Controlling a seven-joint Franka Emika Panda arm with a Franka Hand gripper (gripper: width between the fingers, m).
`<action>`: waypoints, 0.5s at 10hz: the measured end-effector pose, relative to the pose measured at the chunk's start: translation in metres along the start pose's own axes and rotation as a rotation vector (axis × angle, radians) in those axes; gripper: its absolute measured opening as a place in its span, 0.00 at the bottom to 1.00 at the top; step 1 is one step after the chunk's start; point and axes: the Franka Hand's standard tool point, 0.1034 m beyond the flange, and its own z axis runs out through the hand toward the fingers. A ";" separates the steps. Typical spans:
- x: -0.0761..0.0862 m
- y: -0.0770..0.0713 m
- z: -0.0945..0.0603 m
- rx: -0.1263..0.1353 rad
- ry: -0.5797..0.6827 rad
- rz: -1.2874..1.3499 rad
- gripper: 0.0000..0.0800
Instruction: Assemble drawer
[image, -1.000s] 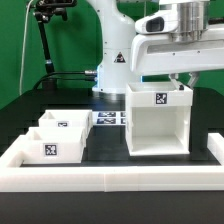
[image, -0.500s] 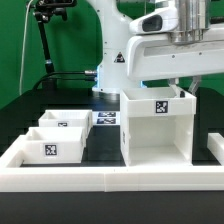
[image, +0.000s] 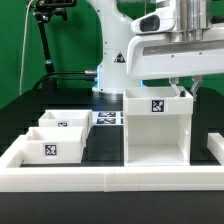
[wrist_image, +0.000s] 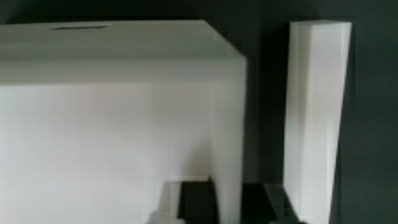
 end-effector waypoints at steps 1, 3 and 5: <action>0.008 0.004 0.000 0.010 0.005 0.110 0.05; 0.018 0.004 -0.001 0.011 0.018 0.310 0.05; 0.021 0.003 -0.003 0.022 0.021 0.445 0.05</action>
Offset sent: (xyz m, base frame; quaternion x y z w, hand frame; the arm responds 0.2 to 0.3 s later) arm 0.0236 -0.0277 -0.0027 -0.0181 0.0328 0.1565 0.9870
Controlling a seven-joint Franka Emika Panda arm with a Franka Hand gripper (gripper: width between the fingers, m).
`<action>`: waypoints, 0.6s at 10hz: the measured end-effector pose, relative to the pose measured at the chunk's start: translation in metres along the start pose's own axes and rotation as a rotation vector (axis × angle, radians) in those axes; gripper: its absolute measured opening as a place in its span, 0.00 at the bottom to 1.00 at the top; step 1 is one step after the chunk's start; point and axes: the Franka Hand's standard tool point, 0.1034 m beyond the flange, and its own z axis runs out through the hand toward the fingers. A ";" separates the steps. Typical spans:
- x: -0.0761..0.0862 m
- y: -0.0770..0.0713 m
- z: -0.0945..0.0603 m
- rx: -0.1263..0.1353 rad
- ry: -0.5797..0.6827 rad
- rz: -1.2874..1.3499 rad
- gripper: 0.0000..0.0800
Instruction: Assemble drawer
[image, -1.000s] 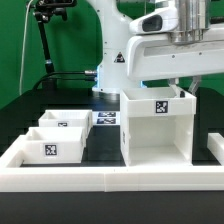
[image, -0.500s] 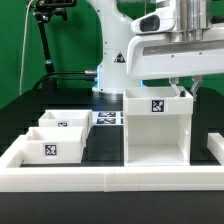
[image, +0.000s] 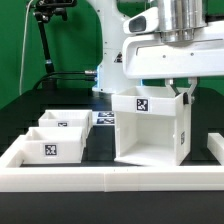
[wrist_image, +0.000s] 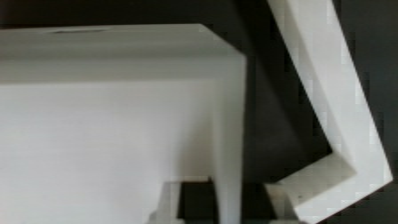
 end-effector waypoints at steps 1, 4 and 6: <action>-0.001 -0.002 0.000 0.005 -0.002 0.070 0.05; -0.003 -0.005 0.000 0.016 -0.010 0.219 0.05; -0.004 -0.004 0.000 0.017 -0.020 0.448 0.05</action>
Offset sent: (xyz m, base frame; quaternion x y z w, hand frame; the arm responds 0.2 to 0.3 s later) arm 0.0000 0.0000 0.0000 0.0000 0.0000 0.1938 0.9810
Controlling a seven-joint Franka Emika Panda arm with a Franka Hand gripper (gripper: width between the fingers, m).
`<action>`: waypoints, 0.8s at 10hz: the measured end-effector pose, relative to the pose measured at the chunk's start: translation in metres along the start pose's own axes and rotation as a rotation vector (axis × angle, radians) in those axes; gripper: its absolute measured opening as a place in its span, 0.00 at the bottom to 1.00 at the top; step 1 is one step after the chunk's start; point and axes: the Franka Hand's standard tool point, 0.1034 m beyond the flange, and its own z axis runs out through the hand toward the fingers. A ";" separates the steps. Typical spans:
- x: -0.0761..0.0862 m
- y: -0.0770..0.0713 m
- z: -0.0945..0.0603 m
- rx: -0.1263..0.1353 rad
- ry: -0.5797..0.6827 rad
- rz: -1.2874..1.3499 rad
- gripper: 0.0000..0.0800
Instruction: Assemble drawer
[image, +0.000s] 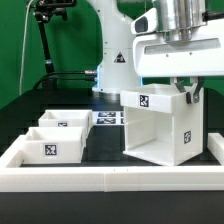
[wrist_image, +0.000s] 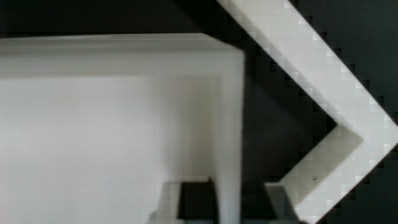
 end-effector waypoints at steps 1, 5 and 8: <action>0.001 0.000 0.001 0.001 -0.007 0.114 0.05; -0.001 -0.003 0.002 0.012 -0.035 0.399 0.05; -0.002 -0.003 0.003 0.014 -0.037 0.398 0.05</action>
Offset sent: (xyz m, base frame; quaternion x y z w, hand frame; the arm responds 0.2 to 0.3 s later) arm 0.0000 0.0000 0.0000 0.0000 0.0000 0.1938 0.9810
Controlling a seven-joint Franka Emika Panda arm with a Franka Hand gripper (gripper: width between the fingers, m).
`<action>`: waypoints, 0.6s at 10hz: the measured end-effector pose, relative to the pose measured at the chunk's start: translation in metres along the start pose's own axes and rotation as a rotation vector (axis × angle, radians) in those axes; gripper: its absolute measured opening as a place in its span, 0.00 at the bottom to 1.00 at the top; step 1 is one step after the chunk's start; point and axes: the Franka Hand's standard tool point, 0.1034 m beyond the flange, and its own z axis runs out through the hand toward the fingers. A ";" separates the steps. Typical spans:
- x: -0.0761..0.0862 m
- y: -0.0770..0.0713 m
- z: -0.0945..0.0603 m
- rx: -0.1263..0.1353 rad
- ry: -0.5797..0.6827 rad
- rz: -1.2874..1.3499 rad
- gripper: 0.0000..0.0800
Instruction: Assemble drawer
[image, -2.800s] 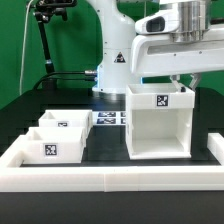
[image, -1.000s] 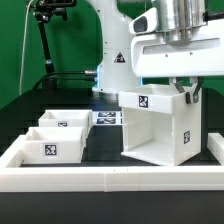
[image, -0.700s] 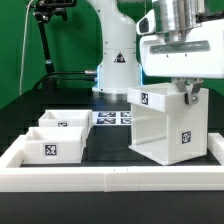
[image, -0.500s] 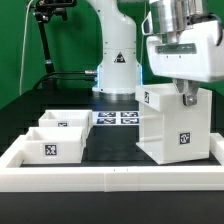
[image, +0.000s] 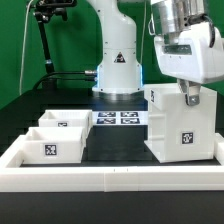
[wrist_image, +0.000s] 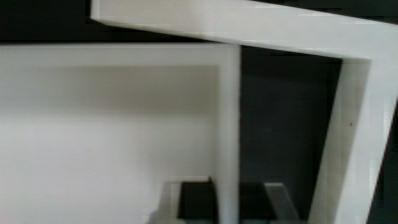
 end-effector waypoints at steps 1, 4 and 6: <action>0.000 0.002 0.003 0.007 -0.008 0.036 0.05; -0.002 -0.023 0.005 0.008 -0.026 0.041 0.05; -0.002 -0.038 0.006 0.023 -0.026 0.039 0.05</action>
Offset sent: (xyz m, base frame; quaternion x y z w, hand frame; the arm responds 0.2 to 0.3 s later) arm 0.0426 -0.0009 -0.0100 -0.0224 0.0143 0.0209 0.9994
